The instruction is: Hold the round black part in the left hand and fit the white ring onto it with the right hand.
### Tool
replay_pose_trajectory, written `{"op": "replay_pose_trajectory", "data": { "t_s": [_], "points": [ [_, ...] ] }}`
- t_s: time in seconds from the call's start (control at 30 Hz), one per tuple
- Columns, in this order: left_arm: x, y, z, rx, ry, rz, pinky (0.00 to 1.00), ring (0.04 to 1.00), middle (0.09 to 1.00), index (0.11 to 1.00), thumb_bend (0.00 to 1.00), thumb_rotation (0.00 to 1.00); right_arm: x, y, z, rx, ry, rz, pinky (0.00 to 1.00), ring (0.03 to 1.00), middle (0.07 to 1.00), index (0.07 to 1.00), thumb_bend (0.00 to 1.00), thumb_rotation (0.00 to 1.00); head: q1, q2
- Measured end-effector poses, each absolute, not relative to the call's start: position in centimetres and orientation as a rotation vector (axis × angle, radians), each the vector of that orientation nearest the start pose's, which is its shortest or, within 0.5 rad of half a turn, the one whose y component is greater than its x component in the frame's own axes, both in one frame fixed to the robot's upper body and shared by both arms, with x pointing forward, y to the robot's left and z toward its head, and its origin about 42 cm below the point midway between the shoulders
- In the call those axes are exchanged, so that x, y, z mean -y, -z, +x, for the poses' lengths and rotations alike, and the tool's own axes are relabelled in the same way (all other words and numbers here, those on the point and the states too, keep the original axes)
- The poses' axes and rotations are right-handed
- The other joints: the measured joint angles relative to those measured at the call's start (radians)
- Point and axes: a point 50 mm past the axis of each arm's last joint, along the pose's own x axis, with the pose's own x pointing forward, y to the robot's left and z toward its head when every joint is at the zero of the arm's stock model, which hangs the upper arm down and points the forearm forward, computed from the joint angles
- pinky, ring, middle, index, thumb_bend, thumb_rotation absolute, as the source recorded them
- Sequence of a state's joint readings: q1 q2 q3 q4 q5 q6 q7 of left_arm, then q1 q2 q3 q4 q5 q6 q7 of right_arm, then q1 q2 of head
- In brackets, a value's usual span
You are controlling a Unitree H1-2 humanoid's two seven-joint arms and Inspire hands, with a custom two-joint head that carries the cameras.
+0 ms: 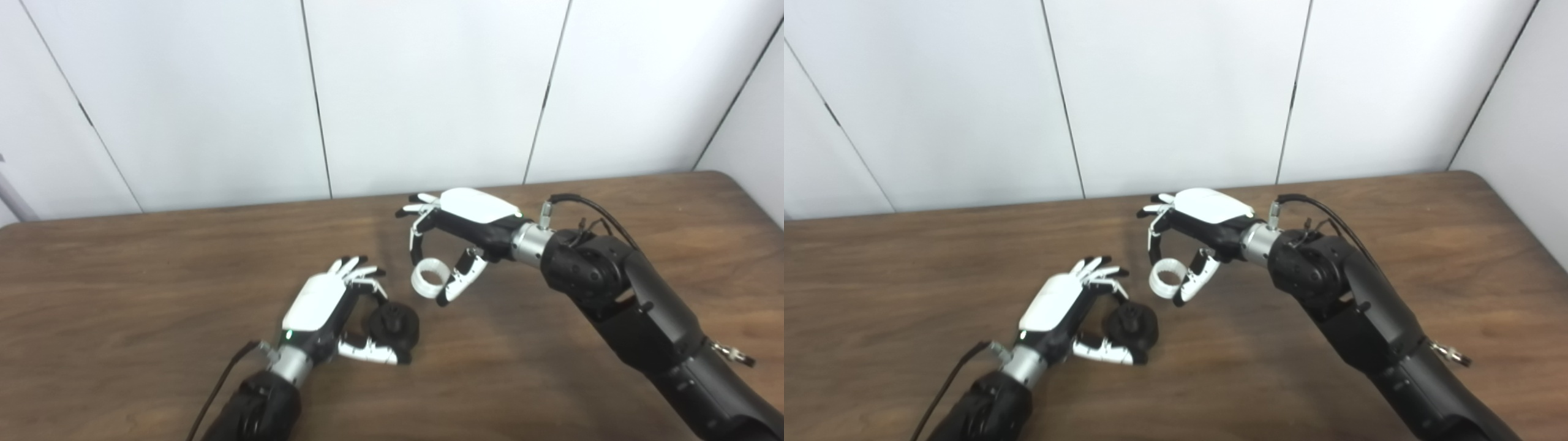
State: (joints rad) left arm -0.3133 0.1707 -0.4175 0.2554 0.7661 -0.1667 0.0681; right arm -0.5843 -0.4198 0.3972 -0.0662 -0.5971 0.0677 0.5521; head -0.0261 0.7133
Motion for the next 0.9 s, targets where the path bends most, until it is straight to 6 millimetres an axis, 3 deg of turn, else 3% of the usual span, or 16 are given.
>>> {"op": "replay_pose_trajectory", "data": {
  "t_s": [0.2,0.9],
  "points": [
    [-13.5,-11.4,35.7,0.382,0.444,1.005,1.00,0.959,0.852,0.478,0.52,0.05,17.0,-25.7,40.1,0.327,-0.732,-1.226,0.90,0.989,0.914,0.475,0.52,0.13,0.012,0.021],
    [-13.2,-11.6,34.6,0.368,0.435,0.994,1.00,0.954,0.843,0.479,0.52,0.05,15.9,-24.9,39.0,0.343,-0.767,-1.193,0.91,0.987,0.908,0.476,0.52,0.13,0.032,0.051]
  ]
}}
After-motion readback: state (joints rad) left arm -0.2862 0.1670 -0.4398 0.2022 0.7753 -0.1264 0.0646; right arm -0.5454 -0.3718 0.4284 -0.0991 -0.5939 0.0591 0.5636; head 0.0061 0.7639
